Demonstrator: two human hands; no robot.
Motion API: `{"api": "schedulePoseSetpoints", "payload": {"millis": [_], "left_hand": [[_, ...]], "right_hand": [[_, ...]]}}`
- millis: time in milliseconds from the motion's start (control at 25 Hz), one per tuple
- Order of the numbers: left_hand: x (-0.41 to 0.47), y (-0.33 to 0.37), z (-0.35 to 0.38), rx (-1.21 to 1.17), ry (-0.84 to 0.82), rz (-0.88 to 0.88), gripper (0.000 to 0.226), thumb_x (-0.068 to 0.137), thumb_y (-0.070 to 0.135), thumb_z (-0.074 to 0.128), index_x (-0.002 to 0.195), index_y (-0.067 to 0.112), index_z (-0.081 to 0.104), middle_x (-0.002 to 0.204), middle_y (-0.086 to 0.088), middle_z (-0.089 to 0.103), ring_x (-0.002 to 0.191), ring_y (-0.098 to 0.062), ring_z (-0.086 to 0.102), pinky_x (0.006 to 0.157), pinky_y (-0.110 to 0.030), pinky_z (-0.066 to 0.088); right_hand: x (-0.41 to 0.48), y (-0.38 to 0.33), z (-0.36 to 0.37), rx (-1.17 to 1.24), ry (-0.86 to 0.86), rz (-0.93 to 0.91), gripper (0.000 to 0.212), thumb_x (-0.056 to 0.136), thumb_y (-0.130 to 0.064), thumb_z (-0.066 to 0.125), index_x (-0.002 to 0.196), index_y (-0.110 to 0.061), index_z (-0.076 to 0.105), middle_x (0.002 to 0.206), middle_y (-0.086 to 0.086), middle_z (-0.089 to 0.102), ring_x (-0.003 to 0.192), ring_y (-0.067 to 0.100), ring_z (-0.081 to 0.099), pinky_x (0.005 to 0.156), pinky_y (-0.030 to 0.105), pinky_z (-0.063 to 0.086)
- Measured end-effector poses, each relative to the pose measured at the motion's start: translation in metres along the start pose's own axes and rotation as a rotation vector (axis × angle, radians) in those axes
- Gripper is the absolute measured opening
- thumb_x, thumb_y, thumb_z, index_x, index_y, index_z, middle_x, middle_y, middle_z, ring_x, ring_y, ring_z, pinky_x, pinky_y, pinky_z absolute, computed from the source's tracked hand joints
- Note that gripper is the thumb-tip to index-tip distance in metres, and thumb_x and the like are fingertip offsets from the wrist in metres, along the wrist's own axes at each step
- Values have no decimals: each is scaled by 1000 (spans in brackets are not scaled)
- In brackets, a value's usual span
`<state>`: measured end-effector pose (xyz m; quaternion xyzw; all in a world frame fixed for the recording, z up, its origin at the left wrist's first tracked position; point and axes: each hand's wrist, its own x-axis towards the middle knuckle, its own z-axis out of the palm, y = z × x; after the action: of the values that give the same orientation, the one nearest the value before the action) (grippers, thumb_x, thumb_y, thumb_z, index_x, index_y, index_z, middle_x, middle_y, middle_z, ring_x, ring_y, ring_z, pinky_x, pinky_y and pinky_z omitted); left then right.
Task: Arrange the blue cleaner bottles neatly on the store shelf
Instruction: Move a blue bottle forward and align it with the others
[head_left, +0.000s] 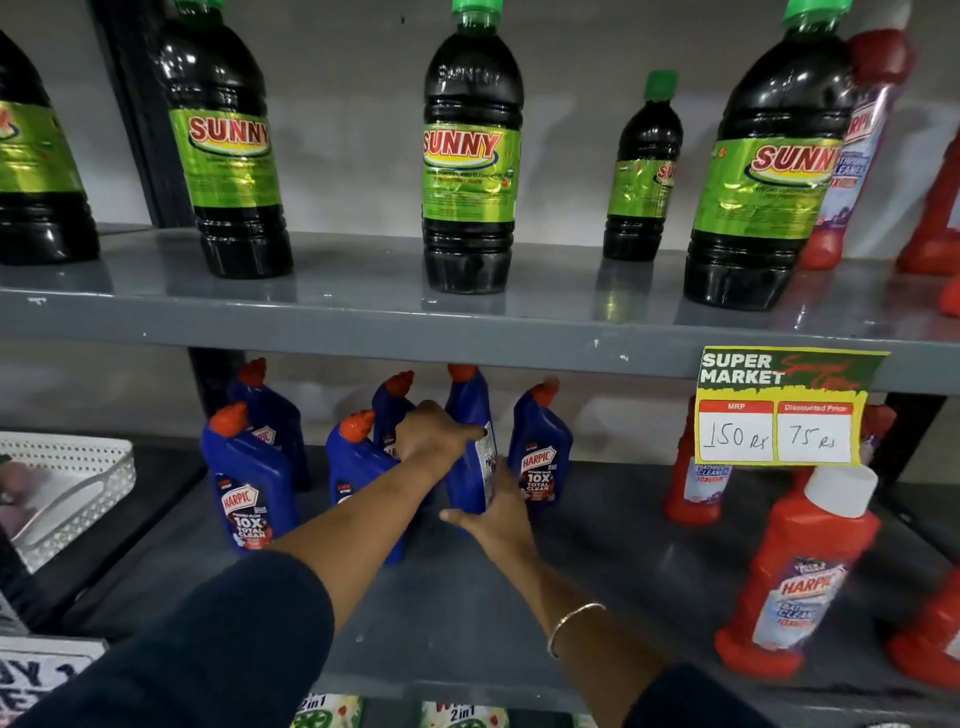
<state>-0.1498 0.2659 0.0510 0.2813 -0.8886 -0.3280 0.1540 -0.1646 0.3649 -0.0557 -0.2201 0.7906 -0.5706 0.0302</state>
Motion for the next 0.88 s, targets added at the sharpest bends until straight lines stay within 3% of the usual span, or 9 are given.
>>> {"api": "schedulePoseSetpoints", "payload": {"millis": [80,200,320,440,560,680,760,880], "left_hand": [[-7,13,0,8,9,21,46,67,48,70,63,12,41,68,-6,53,64,-22,55,53,-28,44],[-14,20,-4,4,-65,113,49,68,51,69,77,6,52,73,-8,62,71,-25,64,61,-33,53],[-8,6,-17,-257,-252,218,34,73,35,71,88,7,59,95,-14,70,80,-21,67,69,-33,58],[-4,-18,-23,-430,-494,145,56,76,17,71,125,9,45,122,-6,53,112,-23,51,82,-32,48],[-2,-34,-14,-452,-629,208,54,74,4,70,123,7,50,126,-10,58,114,-23,54,80,-24,47],[-7,-38,4,-424,-531,282,54,66,0,75,117,6,56,116,-16,65,105,-26,62,92,-38,51],[-10,-41,20,-380,-428,283,53,62,2,77,111,7,58,109,-14,69,100,-26,65,91,-40,52],[-12,-51,39,-342,-339,246,47,61,4,78,104,11,59,98,-11,70,91,-24,66,84,-37,54]], "right_hand": [[3,-11,8,-58,130,62,97,59,-29,84,138,-7,32,136,8,47,126,23,46,105,41,44],[5,-21,3,38,284,79,59,63,-12,78,116,-8,53,104,10,65,94,26,63,78,34,56],[1,-17,-17,204,179,114,36,65,0,73,98,-7,61,87,11,67,77,28,63,66,27,54],[-3,-12,-36,324,-55,195,40,70,7,69,106,-10,62,97,9,66,85,22,63,77,32,55],[-4,-9,-47,358,-295,179,51,71,14,67,110,-19,59,105,5,67,98,21,64,91,38,53],[-6,-3,-50,295,-284,214,64,69,16,69,123,-11,52,117,12,65,108,25,62,93,41,53],[-7,3,-50,248,-221,246,68,67,18,70,128,-5,49,125,21,60,114,33,58,99,50,48],[-4,12,-49,146,-169,284,74,65,19,70,131,-5,46,126,21,60,117,32,57,101,50,47]]}}
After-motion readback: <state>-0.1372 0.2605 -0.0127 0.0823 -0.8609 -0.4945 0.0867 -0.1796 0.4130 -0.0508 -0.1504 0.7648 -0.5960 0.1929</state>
